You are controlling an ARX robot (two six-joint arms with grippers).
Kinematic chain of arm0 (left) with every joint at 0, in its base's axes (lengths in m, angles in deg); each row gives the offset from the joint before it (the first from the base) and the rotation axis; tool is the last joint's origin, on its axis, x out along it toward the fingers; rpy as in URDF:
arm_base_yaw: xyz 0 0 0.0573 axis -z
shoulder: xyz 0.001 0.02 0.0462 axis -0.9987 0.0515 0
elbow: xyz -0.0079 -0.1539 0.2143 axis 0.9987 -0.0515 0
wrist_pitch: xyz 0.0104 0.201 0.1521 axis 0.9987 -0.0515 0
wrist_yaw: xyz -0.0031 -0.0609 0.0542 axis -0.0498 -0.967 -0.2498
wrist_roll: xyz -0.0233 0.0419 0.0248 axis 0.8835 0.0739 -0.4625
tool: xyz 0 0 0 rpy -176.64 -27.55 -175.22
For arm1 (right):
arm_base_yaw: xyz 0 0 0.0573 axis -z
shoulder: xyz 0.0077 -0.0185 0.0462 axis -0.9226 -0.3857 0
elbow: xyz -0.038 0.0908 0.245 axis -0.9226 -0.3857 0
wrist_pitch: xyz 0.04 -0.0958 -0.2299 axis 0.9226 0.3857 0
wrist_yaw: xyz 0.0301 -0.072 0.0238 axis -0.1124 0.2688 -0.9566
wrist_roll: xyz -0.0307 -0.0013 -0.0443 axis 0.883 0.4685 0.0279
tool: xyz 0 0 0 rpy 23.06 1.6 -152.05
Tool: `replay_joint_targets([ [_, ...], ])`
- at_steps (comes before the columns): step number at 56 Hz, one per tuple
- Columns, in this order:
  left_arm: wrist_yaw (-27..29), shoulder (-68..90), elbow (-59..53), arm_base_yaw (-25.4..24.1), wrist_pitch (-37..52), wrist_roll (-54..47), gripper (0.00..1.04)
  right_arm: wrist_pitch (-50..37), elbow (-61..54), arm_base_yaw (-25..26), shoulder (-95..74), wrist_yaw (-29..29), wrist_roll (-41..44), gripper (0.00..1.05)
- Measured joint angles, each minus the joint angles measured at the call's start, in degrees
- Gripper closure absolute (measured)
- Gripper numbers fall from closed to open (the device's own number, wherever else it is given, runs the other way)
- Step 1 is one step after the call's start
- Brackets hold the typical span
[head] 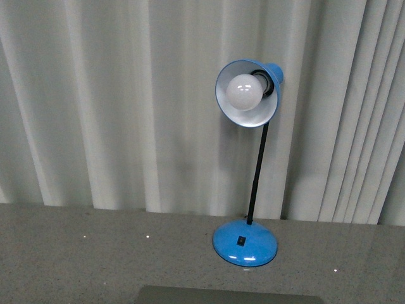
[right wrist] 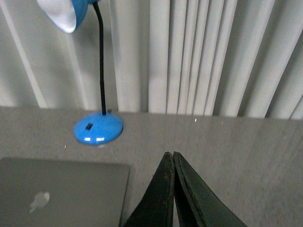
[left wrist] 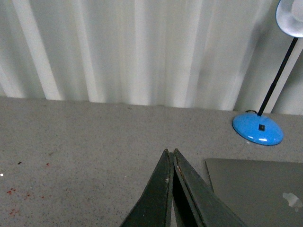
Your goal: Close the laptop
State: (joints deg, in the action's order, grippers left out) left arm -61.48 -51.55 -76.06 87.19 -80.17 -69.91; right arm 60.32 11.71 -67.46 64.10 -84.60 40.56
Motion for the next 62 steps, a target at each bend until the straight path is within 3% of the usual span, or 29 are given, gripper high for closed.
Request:
replay_joint_targets([
  [25, 0.02, -2.49, 0.00, 0.00, -0.85, -0.02, 1.01, 2.12, 0.00, 0.02, 3.76, 0.00, -0.02, 1.02],
  [28, 0.02, -2.49, 0.00, 0.00, -0.85, 0.04, 0.99, 2.12, 0.00, 0.02, 3.76, 0.00, -0.02, 0.95],
  [55, 0.02, -2.49, 0.00, 0.00, -0.85, 0.00, 0.15, 2.12, 0.00, 0.02, 3.76, 0.00, -0.02, 0.12],
  [59, 0.02, -2.49, 0.00, 0.00, -0.85, -0.11, 0.05, 2.12, 0.00, 0.02, 3.76, 0.00, -0.07, 0.06],
  [62, 0.02, -2.49, 0.00, 0.00, -0.85, -0.11, 0.07, 2.12, 0.00, 0.02, 3.76, 0.00, -0.04, 0.08],
])
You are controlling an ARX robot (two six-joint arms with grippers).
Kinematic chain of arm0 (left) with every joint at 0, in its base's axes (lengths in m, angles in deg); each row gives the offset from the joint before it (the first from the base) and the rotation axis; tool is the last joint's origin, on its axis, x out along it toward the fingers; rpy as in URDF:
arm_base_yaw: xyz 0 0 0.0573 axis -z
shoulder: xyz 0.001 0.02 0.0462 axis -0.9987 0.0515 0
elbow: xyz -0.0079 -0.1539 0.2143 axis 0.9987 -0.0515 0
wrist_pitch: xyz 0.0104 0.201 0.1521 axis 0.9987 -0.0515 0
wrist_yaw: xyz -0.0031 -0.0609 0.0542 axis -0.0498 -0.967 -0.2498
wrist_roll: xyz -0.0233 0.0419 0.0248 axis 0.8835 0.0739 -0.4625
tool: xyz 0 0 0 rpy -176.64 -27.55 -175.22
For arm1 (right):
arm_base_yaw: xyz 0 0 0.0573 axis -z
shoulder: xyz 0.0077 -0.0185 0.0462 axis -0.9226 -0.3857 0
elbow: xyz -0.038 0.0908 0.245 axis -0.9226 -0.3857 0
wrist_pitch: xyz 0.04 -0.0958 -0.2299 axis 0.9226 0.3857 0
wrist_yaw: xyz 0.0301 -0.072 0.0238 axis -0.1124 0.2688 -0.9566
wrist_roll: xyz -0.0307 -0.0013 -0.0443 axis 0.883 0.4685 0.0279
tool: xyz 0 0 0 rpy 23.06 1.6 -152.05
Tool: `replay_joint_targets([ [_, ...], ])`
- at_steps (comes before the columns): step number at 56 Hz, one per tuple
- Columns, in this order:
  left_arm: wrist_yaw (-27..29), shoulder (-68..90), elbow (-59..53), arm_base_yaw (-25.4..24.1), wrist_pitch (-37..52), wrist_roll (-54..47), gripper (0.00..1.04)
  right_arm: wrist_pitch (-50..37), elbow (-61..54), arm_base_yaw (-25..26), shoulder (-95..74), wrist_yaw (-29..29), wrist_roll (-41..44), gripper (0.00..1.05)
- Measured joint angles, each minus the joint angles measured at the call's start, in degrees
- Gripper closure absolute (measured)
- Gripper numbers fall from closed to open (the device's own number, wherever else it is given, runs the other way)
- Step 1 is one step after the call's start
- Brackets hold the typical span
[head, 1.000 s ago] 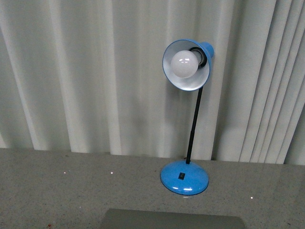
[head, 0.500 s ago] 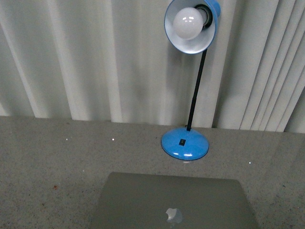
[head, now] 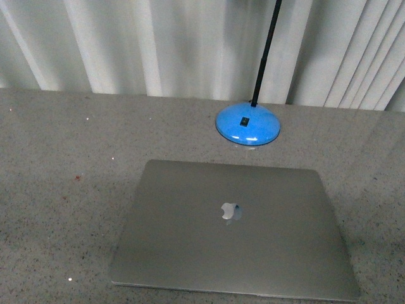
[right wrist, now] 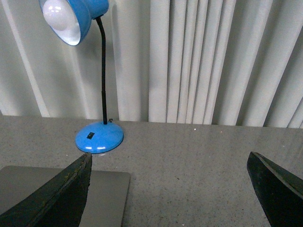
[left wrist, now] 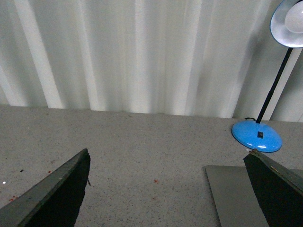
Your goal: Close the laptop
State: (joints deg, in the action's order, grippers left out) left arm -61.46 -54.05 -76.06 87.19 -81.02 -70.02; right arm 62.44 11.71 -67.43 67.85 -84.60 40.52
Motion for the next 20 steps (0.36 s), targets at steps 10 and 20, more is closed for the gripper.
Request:
replay_joint_targets([
  [10, 0.00, 0.00, 0.00, 0.00, 0.00, -0.02, 0.07, 0.00, 0.00, 0.00, 0.00, 0.00, 0.00, 0.07],
  [20, 0.00, 0.00, 0.02, 0.00, 0.00, -0.02, 0.07, 0.00, 0.00, 0.00, 0.00, 0.00, 0.00, 0.07],
])
